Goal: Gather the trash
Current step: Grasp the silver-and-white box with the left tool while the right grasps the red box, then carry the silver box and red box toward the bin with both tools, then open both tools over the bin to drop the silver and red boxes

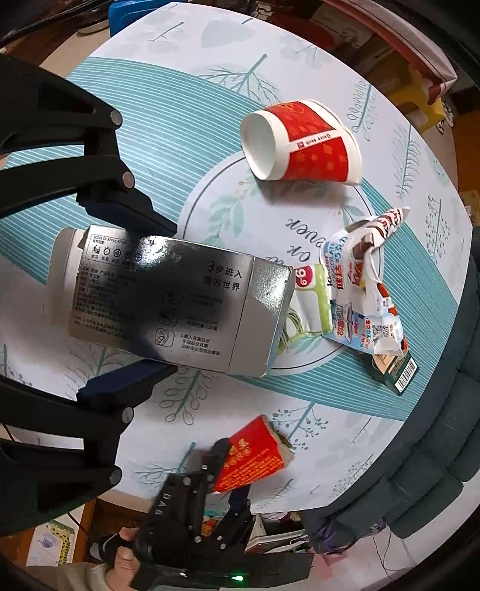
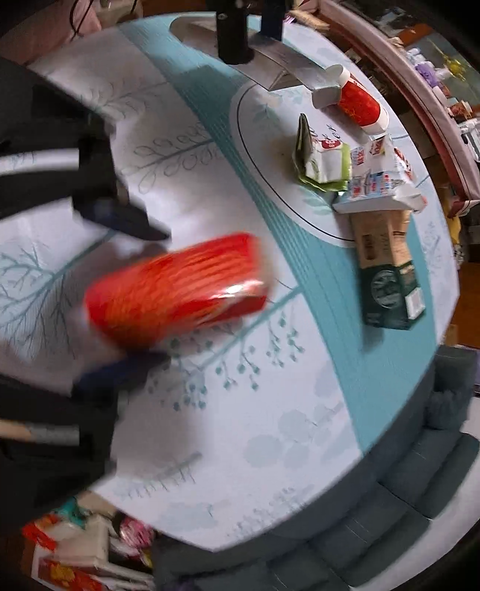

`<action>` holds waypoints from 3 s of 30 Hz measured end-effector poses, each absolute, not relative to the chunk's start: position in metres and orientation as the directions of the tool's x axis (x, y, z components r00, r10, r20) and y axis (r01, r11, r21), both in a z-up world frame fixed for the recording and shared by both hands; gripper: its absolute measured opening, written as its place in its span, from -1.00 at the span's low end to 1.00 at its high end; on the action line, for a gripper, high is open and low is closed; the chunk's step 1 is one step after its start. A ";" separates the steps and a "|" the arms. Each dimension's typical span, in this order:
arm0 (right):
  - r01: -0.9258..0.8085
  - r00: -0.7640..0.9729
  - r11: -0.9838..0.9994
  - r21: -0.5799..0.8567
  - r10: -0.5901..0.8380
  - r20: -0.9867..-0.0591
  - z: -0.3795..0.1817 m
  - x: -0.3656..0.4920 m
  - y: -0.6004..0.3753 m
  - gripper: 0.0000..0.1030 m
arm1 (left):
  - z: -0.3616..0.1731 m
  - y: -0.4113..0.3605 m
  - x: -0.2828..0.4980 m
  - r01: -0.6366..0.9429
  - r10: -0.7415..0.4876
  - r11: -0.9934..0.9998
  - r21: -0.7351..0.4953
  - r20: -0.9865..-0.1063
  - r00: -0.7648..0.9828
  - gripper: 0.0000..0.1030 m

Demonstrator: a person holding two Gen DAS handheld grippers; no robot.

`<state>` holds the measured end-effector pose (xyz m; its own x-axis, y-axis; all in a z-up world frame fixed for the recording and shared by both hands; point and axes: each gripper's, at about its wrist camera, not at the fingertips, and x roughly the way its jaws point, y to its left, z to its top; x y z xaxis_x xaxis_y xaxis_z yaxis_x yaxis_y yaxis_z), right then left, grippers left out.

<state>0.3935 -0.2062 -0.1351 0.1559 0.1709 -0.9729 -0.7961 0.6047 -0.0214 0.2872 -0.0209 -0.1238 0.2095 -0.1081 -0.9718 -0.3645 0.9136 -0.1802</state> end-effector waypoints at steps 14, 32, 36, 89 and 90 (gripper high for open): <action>-0.569 0.073 0.793 0.218 0.313 -0.947 -0.110 0.375 -0.231 -0.65 | -0.108 -0.014 0.245 -0.325 -0.134 0.924 -0.202 -0.967 0.218 0.25; -0.461 0.053 0.792 0.401 0.475 -0.878 -0.058 0.231 -0.191 -0.70 | -0.064 0.024 0.165 -0.184 -0.213 0.944 -0.275 -0.930 0.300 0.25; -0.403 0.103 0.815 0.416 0.492 -0.865 -0.044 0.187 -0.182 -0.70 | -0.056 0.040 0.138 -0.095 -0.252 0.951 -0.294 -0.916 0.314 0.25; 0.285 0.045 0.879 0.384 0.388 -0.921 -0.458 -0.041 -0.159 -0.39 | -0.418 0.042 -0.027 0.113 -0.317 0.945 -0.307 -0.945 0.079 0.78; 0.292 0.044 0.876 0.384 0.389 -0.920 -0.463 -0.038 -0.159 -0.34 | -0.423 0.047 -0.027 0.097 -0.314 0.947 -0.306 -0.946 0.082 0.98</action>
<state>-0.0380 -0.1590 -0.4629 0.0443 0.3885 -0.9204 0.2917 0.8761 0.3838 -0.0270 0.0468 -0.4231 0.0817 -0.3136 -0.9460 0.0967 0.9472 -0.3056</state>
